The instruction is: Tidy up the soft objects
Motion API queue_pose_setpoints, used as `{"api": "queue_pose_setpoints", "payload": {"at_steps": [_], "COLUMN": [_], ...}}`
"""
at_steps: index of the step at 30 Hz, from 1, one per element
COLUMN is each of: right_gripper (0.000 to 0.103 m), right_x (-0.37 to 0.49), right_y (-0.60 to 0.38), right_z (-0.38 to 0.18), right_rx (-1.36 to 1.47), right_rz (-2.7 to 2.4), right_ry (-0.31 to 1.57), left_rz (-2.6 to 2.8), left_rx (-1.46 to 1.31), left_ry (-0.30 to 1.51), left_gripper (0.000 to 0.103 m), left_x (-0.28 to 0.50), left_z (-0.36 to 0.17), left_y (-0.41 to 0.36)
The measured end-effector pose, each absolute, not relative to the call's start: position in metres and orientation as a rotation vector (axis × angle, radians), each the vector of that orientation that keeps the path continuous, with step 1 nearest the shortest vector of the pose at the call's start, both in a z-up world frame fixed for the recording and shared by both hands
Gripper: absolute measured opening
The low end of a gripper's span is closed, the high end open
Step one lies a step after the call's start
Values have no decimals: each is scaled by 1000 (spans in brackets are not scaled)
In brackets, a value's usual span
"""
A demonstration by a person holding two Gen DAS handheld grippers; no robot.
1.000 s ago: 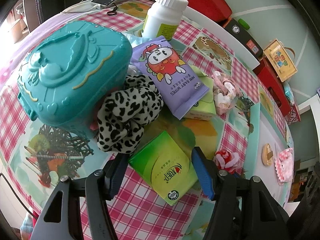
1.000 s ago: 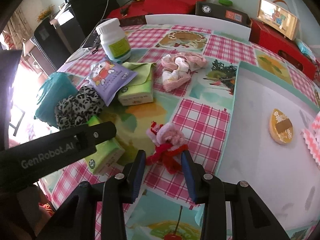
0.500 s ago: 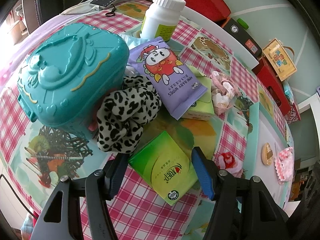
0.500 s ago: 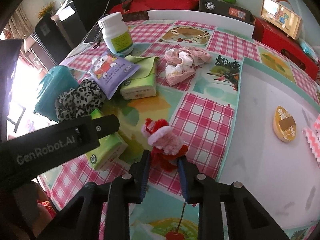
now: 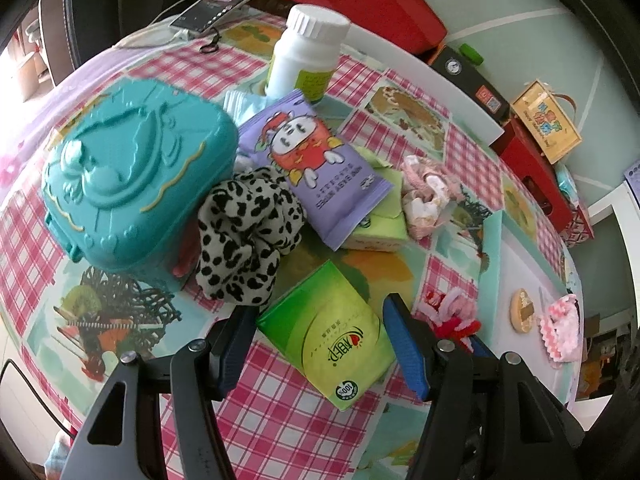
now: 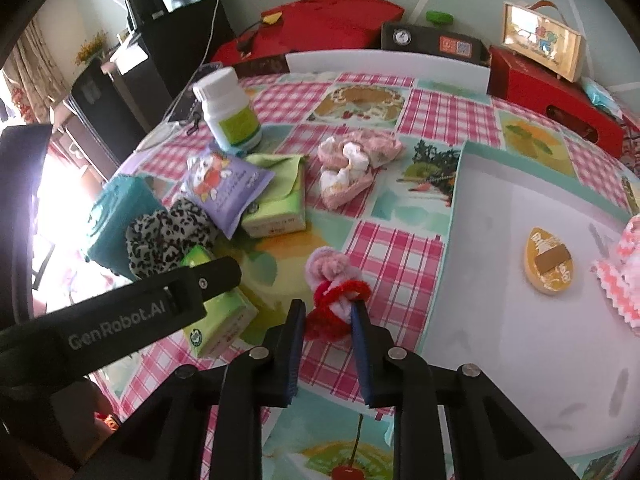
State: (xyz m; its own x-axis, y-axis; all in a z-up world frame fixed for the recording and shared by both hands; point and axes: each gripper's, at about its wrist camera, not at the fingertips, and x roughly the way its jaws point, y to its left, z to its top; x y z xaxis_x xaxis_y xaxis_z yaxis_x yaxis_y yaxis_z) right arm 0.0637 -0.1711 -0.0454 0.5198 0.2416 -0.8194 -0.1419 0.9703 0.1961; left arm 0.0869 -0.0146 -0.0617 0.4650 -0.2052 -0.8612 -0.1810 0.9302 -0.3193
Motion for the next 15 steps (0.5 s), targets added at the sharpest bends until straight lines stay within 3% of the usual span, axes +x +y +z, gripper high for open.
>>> {"api": "queue_pose_setpoints", "payload": {"at_steps": [15], "right_gripper": [25], "right_x": [46], "right_y": [-225], "right_z": [25], "right_rx": [180], "right_rz": [25], "right_ry": [716], "left_rz": [-140], "left_rx": [-317], "left_ry": [951], "left_gripper": [66], "left_x": [84], "left_z": [3], "left_y": [-45]}}
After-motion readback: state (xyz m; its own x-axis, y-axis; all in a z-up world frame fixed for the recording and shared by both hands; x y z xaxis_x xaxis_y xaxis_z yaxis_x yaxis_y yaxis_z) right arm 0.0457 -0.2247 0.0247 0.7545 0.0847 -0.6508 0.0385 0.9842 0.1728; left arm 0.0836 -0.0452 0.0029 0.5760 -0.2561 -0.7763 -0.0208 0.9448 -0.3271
